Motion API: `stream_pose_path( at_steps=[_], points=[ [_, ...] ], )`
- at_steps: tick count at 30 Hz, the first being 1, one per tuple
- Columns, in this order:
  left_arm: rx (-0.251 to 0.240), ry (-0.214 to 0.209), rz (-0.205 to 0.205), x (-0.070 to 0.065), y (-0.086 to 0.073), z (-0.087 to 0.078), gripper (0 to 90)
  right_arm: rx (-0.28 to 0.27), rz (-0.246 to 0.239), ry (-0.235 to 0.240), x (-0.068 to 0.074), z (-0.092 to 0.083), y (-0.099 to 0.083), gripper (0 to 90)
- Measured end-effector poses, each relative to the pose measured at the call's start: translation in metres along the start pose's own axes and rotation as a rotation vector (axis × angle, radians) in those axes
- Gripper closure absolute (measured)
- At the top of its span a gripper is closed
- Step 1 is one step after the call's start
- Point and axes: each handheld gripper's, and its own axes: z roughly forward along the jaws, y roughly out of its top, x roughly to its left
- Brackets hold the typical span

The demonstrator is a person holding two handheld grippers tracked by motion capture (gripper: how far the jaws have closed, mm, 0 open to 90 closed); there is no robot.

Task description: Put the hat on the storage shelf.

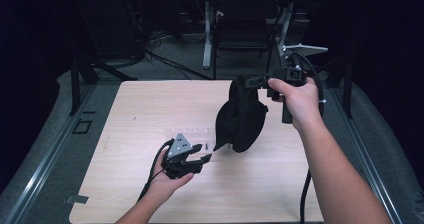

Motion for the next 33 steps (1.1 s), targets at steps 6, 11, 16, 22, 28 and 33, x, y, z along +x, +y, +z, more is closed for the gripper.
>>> stream_pose_path(
  at_steps=[6,11,16,22,28,33],
  points=[
    [-0.006,-0.005,0.017,-0.004,0.007,0.007,53.5,0.003,-0.009,0.01,0.003,0.004,0.0,88.6],
    [-0.001,-0.005,0.032,-0.007,0.013,0.012,62.4,0.005,-0.011,0.015,0.005,0.007,0.0,88.6],
    [0.023,0.0,0.061,-0.011,0.016,0.022,67.9,0.008,-0.014,0.021,0.006,0.009,0.0,88.6],
    [0.058,0.041,0.099,-0.014,0.013,0.03,74.6,0.013,-0.018,0.033,0.009,0.013,-0.001,88.6],
    [0.046,0.067,0.133,-0.014,0.007,0.032,80.3,0.02,-0.028,0.053,0.015,0.02,-0.004,88.6],
    [0.034,0.069,0.13,-0.012,0.004,0.031,81.9,0.028,-0.036,0.062,0.019,0.025,-0.005,88.5]
  ],
)
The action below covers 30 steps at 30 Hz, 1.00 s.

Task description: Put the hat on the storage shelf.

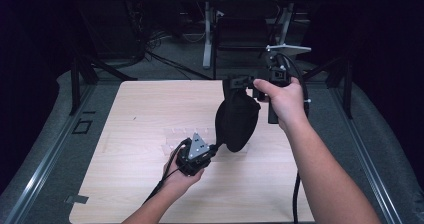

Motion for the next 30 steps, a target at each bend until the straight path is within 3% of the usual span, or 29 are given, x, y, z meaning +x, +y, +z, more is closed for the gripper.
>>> stream_pose_path(
  at_steps=[11,14,21,30],
  points=[
    [-0.026,0.025,-0.012,-0.002,-0.007,0.0,83.3,0.009,-0.012,0.008,0.003,0.004,-0.002,87.4],
    [-0.04,0.037,-0.016,-0.003,-0.01,0.0,83.9,0.005,-0.011,0.043,0.004,0.004,-0.003,85.1],
    [-0.032,0.047,-0.058,0.001,-0.02,-0.001,85.1,-0.002,-0.02,0.051,0.004,-0.003,-0.005,83.5],
    [-0.032,0.024,-0.127,0.007,-0.033,0.002,85.1,-0.017,-0.012,0.046,-0.008,-0.014,-0.011,81.6]
  ],
)
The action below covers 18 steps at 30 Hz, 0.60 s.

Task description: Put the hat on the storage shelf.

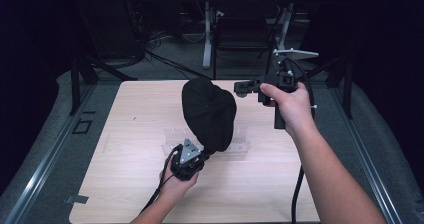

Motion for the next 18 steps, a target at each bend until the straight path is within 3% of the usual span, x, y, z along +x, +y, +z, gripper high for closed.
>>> stream_pose_path(
  at_steps=[6,8,12,18],
  points=[
    [0.035,-0.018,-0.047,0.005,-0.01,0.006,85.0,-0.011,-0.013,-0.035,-0.007,-0.009,-0.01,79.4],
    [0.031,-0.026,-0.067,0.008,-0.012,0.006,85.0,-0.019,-0.036,-0.072,-0.009,-0.011,-0.015,79.3],
    [0.029,-0.021,-0.064,0.008,-0.014,0.007,84.9,-0.035,-0.071,-0.115,-0.012,-0.015,-0.025,79.4],
    [0.023,-0.038,-0.116,0.012,-0.02,0.006,84.3,-0.049,-0.142,-0.197,-0.014,-0.017,-0.038,77.3]
  ],
)
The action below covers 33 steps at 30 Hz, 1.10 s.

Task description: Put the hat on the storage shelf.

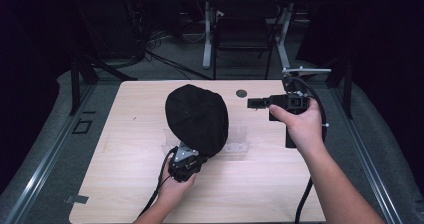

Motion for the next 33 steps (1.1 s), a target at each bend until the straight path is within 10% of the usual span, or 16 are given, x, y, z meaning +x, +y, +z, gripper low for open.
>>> stream_pose_path(
  at_steps=[22,33],
  points=[
    [-0.004,-0.03,-0.063,0.01,0.001,-0.041,53.6,0.0,-0.101,-0.163,-0.021,0.009,-0.051,76.0],
    [0.043,0.046,-0.103,0.046,-0.013,-0.083,45.3,0.002,-0.199,-0.255,-0.027,0.012,-0.082,69.7]
  ],
)
